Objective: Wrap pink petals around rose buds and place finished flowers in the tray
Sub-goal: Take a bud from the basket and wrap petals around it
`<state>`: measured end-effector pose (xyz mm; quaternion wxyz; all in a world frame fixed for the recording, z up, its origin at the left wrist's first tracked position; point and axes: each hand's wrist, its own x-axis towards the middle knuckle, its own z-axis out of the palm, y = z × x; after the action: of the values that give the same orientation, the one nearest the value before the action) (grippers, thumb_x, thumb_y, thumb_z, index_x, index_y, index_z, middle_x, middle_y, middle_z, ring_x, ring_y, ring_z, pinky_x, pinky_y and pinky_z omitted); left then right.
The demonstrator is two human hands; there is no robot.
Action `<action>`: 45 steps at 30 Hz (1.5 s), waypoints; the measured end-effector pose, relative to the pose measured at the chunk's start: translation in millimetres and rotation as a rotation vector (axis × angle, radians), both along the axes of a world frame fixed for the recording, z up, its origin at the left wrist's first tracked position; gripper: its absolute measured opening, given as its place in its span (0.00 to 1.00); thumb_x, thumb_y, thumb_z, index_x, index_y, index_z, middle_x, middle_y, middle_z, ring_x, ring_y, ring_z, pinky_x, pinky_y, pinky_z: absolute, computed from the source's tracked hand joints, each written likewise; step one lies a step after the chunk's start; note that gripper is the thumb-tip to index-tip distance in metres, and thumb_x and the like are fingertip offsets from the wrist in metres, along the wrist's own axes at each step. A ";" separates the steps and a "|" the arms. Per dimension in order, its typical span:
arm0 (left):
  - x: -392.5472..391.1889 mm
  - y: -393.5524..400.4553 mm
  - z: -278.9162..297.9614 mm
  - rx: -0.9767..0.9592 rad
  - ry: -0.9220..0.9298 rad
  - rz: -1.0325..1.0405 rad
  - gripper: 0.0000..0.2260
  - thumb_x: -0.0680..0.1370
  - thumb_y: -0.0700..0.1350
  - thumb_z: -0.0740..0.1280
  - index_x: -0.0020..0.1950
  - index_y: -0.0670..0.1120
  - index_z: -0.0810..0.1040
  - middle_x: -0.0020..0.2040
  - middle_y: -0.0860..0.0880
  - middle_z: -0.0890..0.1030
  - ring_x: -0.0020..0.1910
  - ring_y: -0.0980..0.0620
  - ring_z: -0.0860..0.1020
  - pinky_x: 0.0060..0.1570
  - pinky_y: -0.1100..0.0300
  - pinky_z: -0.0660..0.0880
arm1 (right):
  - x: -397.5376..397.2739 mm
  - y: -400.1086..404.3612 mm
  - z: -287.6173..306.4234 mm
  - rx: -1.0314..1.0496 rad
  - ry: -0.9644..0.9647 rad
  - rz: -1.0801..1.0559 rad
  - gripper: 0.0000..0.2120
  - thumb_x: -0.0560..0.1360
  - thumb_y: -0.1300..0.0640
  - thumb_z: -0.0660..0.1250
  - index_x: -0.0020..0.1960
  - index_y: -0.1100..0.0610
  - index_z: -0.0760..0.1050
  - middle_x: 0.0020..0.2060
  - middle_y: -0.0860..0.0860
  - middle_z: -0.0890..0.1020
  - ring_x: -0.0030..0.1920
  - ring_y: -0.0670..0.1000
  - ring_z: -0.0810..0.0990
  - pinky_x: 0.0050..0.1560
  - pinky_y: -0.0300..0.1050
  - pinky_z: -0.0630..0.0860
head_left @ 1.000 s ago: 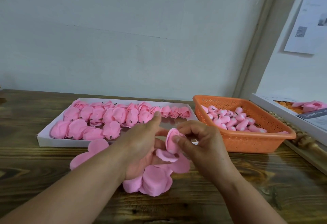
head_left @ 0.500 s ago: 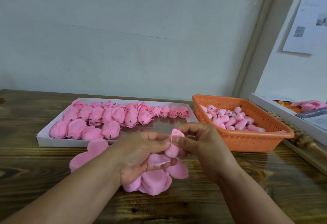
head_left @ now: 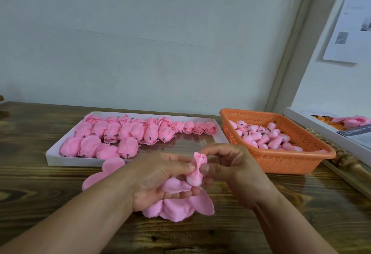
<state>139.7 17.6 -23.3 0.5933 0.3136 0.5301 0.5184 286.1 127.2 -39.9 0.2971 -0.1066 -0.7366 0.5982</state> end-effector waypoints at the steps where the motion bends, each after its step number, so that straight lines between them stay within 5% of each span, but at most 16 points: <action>1: -0.3 0.1 0.1 -0.006 0.006 -0.002 0.06 0.70 0.33 0.70 0.44 0.37 0.85 0.48 0.37 0.83 0.47 0.45 0.83 0.53 0.53 0.80 | 0.0 -0.7 0.5 0.029 0.000 -0.004 0.09 0.66 0.65 0.73 0.45 0.57 0.83 0.33 0.67 0.79 0.28 0.54 0.77 0.32 0.44 0.76; 7: -0.5 3.8 -2.3 -0.028 -0.005 0.121 0.16 0.68 0.36 0.72 0.54 0.33 0.80 0.49 0.36 0.84 0.48 0.42 0.83 0.50 0.51 0.81 | -3.9 -2.8 -1.0 0.111 -0.003 -0.113 0.11 0.71 0.71 0.69 0.42 0.56 0.82 0.29 0.59 0.80 0.27 0.50 0.77 0.31 0.42 0.76; 11: 2.2 7.6 -6.0 0.065 -0.273 0.306 0.24 0.67 0.47 0.72 0.59 0.37 0.77 0.49 0.34 0.83 0.47 0.39 0.83 0.46 0.51 0.82 | -9.9 -2.3 -2.3 0.059 0.130 -0.329 0.09 0.72 0.72 0.67 0.41 0.59 0.81 0.27 0.55 0.81 0.26 0.48 0.77 0.30 0.38 0.75; 14: 13.8 5.1 -12.8 0.177 -0.361 0.337 0.26 0.63 0.48 0.73 0.59 0.38 0.78 0.50 0.35 0.83 0.48 0.43 0.84 0.47 0.52 0.82 | -14.6 -5.0 -4.0 0.073 0.175 -0.452 0.08 0.72 0.71 0.67 0.40 0.61 0.80 0.25 0.54 0.80 0.25 0.46 0.76 0.29 0.36 0.74; 16: 25.6 5.4 -19.1 0.227 -0.296 0.358 0.20 0.62 0.44 0.74 0.52 0.38 0.83 0.47 0.39 0.85 0.46 0.48 0.84 0.47 0.57 0.81 | -18.9 -9.6 -6.8 0.095 0.187 -0.509 0.10 0.72 0.71 0.67 0.38 0.58 0.79 0.24 0.51 0.80 0.24 0.45 0.76 0.28 0.34 0.73; 18: 35.0 8.9 -24.0 0.212 -0.227 0.441 0.08 0.72 0.36 0.70 0.49 0.37 0.83 0.44 0.40 0.85 0.41 0.50 0.84 0.44 0.59 0.81 | -22.5 -14.9 -9.8 0.110 0.191 -0.526 0.14 0.72 0.72 0.67 0.37 0.55 0.78 0.23 0.49 0.80 0.23 0.42 0.77 0.26 0.33 0.73; 24: 37.0 13.7 -25.9 0.133 0.029 0.550 0.08 0.80 0.39 0.64 0.45 0.40 0.81 0.39 0.41 0.85 0.43 0.45 0.84 0.49 0.52 0.80 | -21.0 -13.8 -14.4 0.187 0.126 -0.489 0.17 0.72 0.72 0.67 0.37 0.51 0.79 0.26 0.48 0.81 0.26 0.43 0.78 0.28 0.35 0.75; 29: 32.8 10.8 -24.4 0.100 0.020 0.555 0.09 0.81 0.40 0.60 0.49 0.40 0.79 0.38 0.40 0.85 0.38 0.46 0.85 0.36 0.58 0.81 | -13.6 -7.8 -10.6 0.207 0.017 -0.363 0.13 0.72 0.70 0.68 0.39 0.53 0.80 0.28 0.53 0.81 0.29 0.47 0.77 0.31 0.40 0.77; 35: 34.0 5.2 -21.0 0.066 0.083 0.481 0.10 0.81 0.43 0.62 0.48 0.41 0.80 0.38 0.42 0.85 0.39 0.47 0.85 0.46 0.54 0.82 | -9.4 -4.1 1.0 0.229 -0.080 -0.229 0.07 0.72 0.71 0.67 0.41 0.61 0.77 0.41 0.69 0.78 0.34 0.65 0.75 0.37 0.64 0.74; 42: 34.4 -1.5 -13.1 0.055 0.189 0.323 0.15 0.81 0.44 0.62 0.39 0.42 0.82 0.41 0.42 0.86 0.43 0.47 0.85 0.59 0.48 0.76 | -8.0 -2.7 4.8 0.212 -0.107 -0.134 0.07 0.72 0.71 0.68 0.41 0.61 0.79 0.48 0.47 0.81 0.35 0.55 0.76 0.37 0.47 0.77; 45: 29.2 -2.6 -11.8 0.045 0.213 0.257 0.18 0.80 0.43 0.61 0.33 0.44 0.82 0.45 0.39 0.84 0.47 0.43 0.84 0.52 0.54 0.76 | -5.8 -1.6 4.7 0.200 -0.105 -0.063 0.10 0.71 0.72 0.68 0.39 0.59 0.79 0.47 0.47 0.81 0.34 0.52 0.77 0.35 0.41 0.76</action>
<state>169.0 15.0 -35.1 0.4554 0.3095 0.6139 0.5656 280.3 125.5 -35.1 0.2860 -0.1305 -0.8034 0.5056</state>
